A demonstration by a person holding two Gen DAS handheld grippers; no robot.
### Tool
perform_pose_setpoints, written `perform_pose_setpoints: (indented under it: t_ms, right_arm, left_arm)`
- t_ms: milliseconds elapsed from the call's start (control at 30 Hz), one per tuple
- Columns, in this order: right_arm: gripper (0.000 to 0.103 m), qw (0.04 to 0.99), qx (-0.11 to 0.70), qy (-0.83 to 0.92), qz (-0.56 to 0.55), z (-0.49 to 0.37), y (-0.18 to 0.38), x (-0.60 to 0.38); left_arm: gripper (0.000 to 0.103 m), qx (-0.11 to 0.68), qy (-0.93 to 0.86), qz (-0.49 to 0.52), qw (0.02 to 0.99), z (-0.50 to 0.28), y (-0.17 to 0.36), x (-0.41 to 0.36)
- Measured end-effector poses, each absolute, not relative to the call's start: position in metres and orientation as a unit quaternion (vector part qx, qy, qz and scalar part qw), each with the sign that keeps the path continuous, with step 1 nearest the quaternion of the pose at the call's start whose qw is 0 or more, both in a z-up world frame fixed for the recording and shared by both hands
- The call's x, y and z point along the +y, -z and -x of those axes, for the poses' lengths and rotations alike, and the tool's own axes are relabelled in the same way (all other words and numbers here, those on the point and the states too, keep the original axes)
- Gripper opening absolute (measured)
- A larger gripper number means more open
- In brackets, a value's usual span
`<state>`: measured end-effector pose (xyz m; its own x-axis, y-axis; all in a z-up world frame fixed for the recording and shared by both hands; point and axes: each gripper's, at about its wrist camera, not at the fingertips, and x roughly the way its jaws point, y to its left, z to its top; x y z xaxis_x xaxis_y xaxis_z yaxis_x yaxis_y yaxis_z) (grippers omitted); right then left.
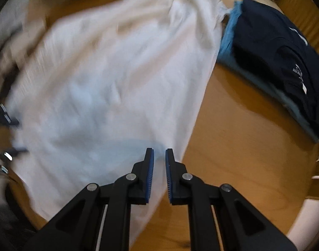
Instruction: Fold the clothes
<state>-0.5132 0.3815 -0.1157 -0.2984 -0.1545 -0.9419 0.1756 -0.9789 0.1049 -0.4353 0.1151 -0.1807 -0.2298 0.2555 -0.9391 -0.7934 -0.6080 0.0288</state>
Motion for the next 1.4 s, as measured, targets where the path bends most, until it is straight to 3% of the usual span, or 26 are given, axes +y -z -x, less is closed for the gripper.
perform_pose_setpoints:
  t_ms: [100, 367, 533, 633, 933, 1100, 1233, 1333, 1400]
  right_arm:
    - [0.01, 0.077, -0.018, 0.839, -0.538, 0.548, 0.091, 0.403]
    - [0.01, 0.073, -0.097, 0.821, -0.558, 0.606, 0.14, 0.415]
    - [0.009, 0.075, -0.092, 0.814, -0.568, 0.607, 0.162, 0.412]
    - [0.009, 0.08, -0.103, 0.814, -0.566, 0.605, 0.159, 0.416]
    - [0.007, 0.099, -0.04, 0.799, -0.591, 0.595, 0.144, 0.39]
    - [0.01, 0.095, -0.092, 0.841, -0.525, 0.636, 0.098, 0.404]
    - [0.01, 0.1, -0.121, 0.837, -0.524, 0.687, 0.106, 0.408]
    - [0.01, 0.068, -0.091, 0.836, -0.537, 0.708, 0.122, 0.404]
    - [0.005, -0.007, -0.055, 0.841, -0.538, 0.716, 0.13, 0.415]
  left_arm:
    - [0.044, 0.282, -0.761, 0.461, 0.359, 0.455, 0.159, 0.14]
    - [0.04, 0.358, -0.756, 0.422, 0.35, 0.554, 0.173, 0.23]
    - [0.038, 0.341, -0.748, 0.447, 0.353, 0.614, 0.193, 0.251]
    - [0.042, 0.31, -0.741, 0.466, 0.37, 0.632, 0.201, 0.246]
    - [0.042, 0.314, -0.74, 0.482, 0.35, 0.62, 0.205, 0.188]
    - [0.04, 0.339, -0.742, 0.465, 0.343, 0.613, 0.208, 0.187]
    - [0.04, 0.335, -0.743, 0.463, 0.348, 0.615, 0.209, 0.189]
    - [0.041, 0.32, -0.744, 0.468, 0.353, 0.618, 0.211, 0.186]
    - [0.041, 0.311, -0.745, 0.471, 0.355, 0.62, 0.212, 0.184]
